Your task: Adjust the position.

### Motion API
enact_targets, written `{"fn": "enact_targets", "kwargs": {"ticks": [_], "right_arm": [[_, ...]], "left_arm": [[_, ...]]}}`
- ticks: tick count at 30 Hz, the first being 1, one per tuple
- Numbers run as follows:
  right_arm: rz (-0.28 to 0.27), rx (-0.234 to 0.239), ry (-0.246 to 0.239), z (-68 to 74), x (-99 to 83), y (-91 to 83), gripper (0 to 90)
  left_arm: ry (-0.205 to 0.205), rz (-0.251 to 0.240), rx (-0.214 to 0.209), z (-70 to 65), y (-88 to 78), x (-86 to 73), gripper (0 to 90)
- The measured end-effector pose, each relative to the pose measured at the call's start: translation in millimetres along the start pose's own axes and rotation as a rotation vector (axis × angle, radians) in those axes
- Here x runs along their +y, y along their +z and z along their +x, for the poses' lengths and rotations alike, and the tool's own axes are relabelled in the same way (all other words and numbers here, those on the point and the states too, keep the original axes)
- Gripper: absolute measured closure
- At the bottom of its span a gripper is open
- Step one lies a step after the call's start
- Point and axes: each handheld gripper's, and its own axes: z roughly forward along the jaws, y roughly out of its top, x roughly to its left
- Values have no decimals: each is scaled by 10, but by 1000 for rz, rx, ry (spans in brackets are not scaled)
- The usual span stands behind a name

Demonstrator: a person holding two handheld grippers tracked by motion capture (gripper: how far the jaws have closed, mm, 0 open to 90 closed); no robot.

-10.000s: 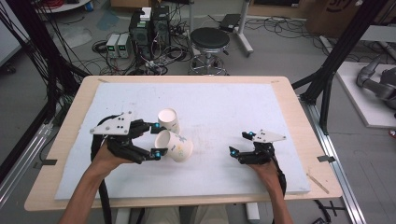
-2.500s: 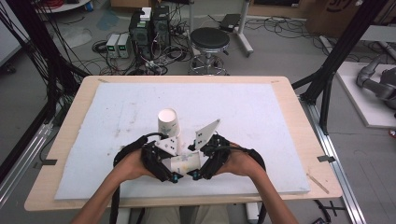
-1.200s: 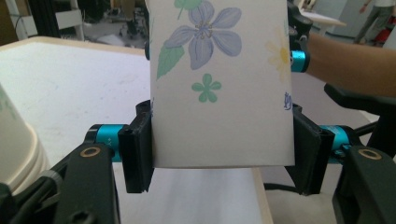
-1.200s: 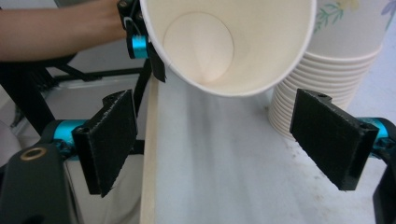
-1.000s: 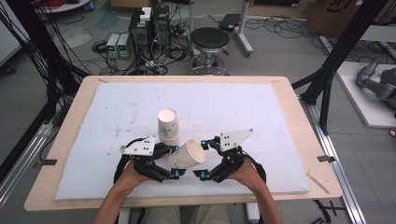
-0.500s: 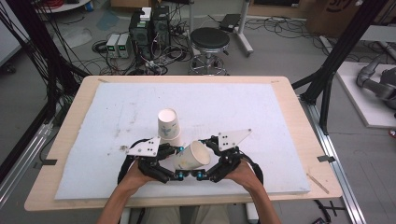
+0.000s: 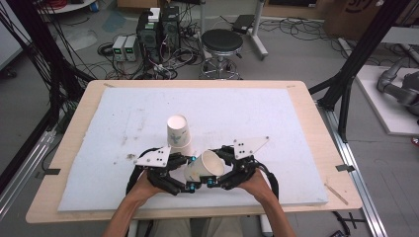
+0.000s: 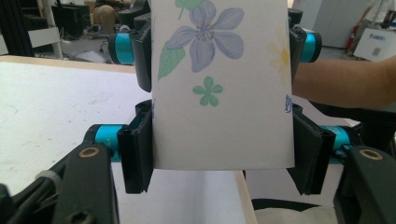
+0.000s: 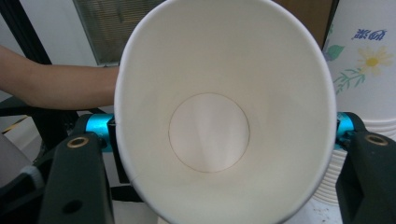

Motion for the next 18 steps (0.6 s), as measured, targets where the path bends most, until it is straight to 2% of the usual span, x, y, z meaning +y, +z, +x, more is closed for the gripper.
{"fn": "enact_targets", "kwargs": {"ticks": [1,2,3,4,18], "right_arm": [[0,0,0,0,0,0,322],[0,-1,-1,-1,-1,-1,327],[0,-1,-1,-1,-1,-1,327],[6,-6,3,3,-1,-7,327],[2,-32,9,-13,-6,-80,327]], "left_arm": [[-5,3,8,-1,6,0,322],[-15,5,10,-2,17,-1,141],[-22,6,11,2,24,-2,141],[-31,11,14,0,39,-5,23],[-32,50,12,-35,16,-5,17]]}}
